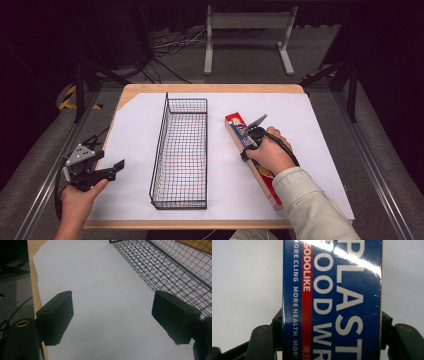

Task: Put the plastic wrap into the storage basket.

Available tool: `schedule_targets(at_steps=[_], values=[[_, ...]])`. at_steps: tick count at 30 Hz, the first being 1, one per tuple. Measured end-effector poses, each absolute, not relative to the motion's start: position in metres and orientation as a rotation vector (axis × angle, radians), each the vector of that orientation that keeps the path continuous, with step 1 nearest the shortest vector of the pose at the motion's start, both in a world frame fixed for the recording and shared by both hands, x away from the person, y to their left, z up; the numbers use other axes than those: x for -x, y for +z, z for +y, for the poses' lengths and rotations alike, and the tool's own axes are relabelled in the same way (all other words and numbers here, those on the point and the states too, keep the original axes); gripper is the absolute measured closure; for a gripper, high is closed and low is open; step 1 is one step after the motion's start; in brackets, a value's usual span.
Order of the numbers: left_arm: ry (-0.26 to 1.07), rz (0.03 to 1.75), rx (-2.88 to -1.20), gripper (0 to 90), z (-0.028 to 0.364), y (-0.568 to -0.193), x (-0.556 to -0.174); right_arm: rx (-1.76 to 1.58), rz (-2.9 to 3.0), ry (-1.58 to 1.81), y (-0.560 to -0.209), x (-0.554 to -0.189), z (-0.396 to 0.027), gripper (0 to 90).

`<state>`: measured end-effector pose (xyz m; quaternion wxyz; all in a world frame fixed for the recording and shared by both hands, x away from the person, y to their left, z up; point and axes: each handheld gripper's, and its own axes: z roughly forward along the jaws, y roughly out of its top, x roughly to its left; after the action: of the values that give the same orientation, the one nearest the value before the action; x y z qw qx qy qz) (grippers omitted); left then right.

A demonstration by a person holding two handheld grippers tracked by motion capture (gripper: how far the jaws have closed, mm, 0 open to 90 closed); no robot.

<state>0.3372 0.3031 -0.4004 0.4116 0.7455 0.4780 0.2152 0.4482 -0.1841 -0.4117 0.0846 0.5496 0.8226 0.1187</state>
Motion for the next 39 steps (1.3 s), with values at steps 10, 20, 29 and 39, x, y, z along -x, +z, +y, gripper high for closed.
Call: schedule_targets(at_steps=[10, 20, 29, 39], values=[[0.544, 1.198, -1.866, 17.6, 0.306, -0.398, -0.336, -1.646, 2.451, 0.265, -0.408, -0.451, -0.178, 39.2], [0.541, 1.199, -1.855, 17.6, 0.306, -0.397, -0.335, -1.695, 2.434, 0.337, -0.396, -0.451, -0.18, 39.7], [0.545, 1.195, -1.851, 17.6, 0.306, -0.397, -0.336, -1.728, 2.398, 0.394, -0.371, -0.45, -0.178, 39.7], [0.547, 1.197, -1.848, 17.6, 0.308, -0.396, -0.336, -1.738, 2.377, 0.404, -0.348, -0.45, -0.172, 39.7]])
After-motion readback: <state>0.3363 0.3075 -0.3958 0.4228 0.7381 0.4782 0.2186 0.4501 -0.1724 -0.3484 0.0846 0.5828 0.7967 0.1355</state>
